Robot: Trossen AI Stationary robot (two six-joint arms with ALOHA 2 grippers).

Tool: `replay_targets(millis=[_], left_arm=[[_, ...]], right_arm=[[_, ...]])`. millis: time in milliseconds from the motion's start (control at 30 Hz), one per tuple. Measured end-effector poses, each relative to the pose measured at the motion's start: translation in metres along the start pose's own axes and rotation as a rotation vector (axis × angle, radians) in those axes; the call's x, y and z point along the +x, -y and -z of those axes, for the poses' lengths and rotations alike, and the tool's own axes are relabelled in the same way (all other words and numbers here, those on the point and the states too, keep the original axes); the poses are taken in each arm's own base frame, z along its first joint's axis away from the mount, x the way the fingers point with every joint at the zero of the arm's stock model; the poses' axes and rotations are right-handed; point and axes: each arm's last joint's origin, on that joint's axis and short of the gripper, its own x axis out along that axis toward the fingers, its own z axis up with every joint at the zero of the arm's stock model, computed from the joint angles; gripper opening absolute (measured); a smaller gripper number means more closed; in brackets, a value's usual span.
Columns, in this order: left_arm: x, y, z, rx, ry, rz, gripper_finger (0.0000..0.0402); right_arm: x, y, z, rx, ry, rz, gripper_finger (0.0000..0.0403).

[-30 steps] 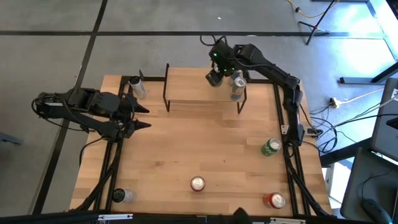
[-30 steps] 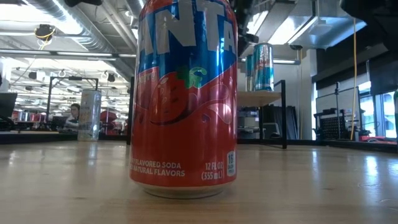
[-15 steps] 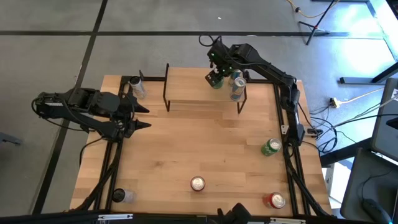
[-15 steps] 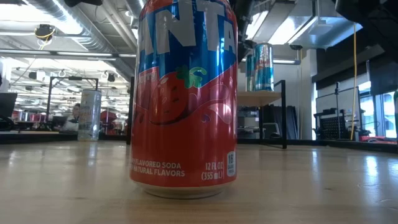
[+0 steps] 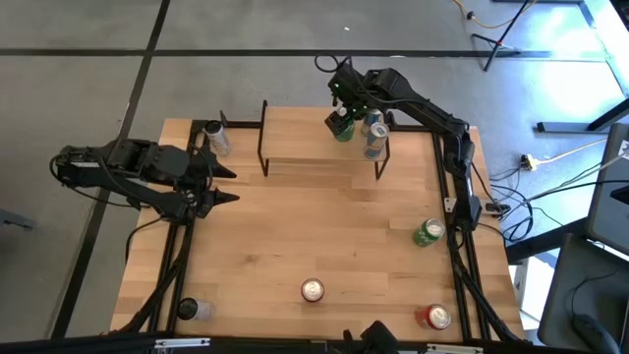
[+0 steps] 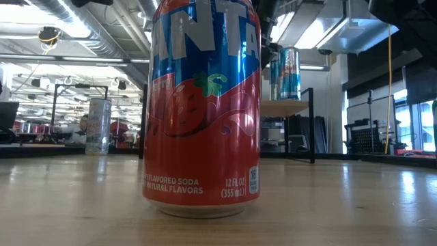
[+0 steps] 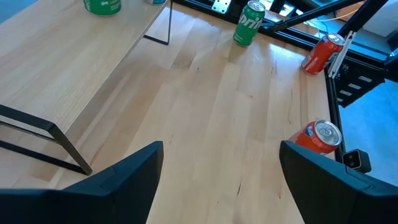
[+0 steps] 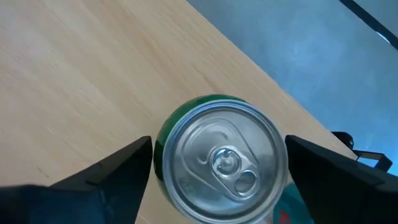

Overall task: Place canned beverage on shelf
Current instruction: Put the top green soda can on the shelf, then put the green soda can on the shelf aligned with the other green soda can

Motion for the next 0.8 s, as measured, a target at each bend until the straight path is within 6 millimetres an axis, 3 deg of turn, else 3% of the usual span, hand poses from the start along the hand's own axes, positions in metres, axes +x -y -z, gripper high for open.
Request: replay_targets(millis=[200, 400, 633, 800], left_arm=[[0.000, 0.000, 0.000, 0.000, 0.000, 0.000, 0.0309], [0.000, 0.000, 0.000, 0.000, 0.000, 0.000, 0.0309], [0.000, 0.000, 0.000, 0.001, -0.001, 0.000, 0.0309], [0.000, 0.000, 0.000, 0.001, -0.002, 0.000, 0.0309]], right_arm=[[-0.009, 0.000, -0.002, -0.009, 0.030, -0.017, 0.0352], [-0.054, 0.003, 0.007, -0.007, 0.112, -0.109, 0.0353], [-0.107, -0.020, 0.045, -0.105, 0.080, -0.175, 0.0353], [-0.131, -0.046, 0.075, -0.134, 0.010, -0.305, 0.0353]])
